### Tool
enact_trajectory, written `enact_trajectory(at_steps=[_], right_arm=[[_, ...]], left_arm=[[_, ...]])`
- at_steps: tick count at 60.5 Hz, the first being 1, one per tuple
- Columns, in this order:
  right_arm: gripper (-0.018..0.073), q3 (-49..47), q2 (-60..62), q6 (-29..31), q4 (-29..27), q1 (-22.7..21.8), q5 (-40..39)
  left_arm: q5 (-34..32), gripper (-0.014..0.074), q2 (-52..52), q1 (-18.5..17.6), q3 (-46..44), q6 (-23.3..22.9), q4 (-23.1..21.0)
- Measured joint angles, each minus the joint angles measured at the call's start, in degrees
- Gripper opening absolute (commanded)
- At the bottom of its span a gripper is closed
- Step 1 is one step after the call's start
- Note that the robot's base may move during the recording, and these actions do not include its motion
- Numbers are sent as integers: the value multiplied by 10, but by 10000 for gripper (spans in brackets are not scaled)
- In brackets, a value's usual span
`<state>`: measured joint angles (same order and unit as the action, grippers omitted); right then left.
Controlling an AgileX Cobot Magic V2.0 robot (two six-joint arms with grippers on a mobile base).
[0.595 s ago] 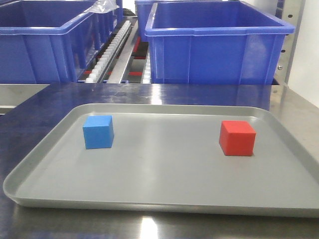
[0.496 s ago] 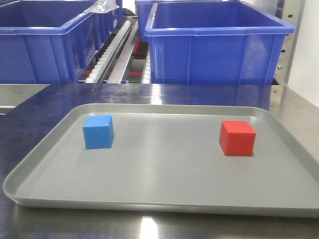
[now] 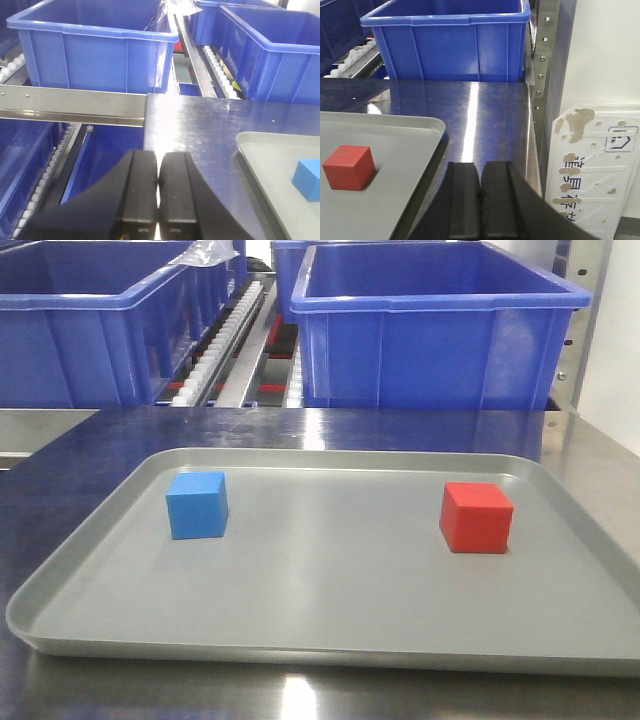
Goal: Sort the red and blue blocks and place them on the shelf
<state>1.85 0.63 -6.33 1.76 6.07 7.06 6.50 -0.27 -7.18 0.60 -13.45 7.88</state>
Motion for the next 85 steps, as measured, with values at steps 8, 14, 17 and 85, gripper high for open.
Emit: enact_trajectory(at_steps=[8, 14, 17, 85], right_arm=[[56, 0, 0, 0, 0, 0, 0], [56, 0, 0, 0, 0, 0, 0], [56, 0, 0, 0, 0, 0, 0], [56, 0, 0, 0, 0, 0, -55]], left_arm=[[0, 134, 0, 0, 0, 0, 0], [0, 134, 0, 0, 0, 0, 0], [0, 134, 0, 0, 0, 0, 0], [0, 134, 0, 0, 0, 0, 0]])
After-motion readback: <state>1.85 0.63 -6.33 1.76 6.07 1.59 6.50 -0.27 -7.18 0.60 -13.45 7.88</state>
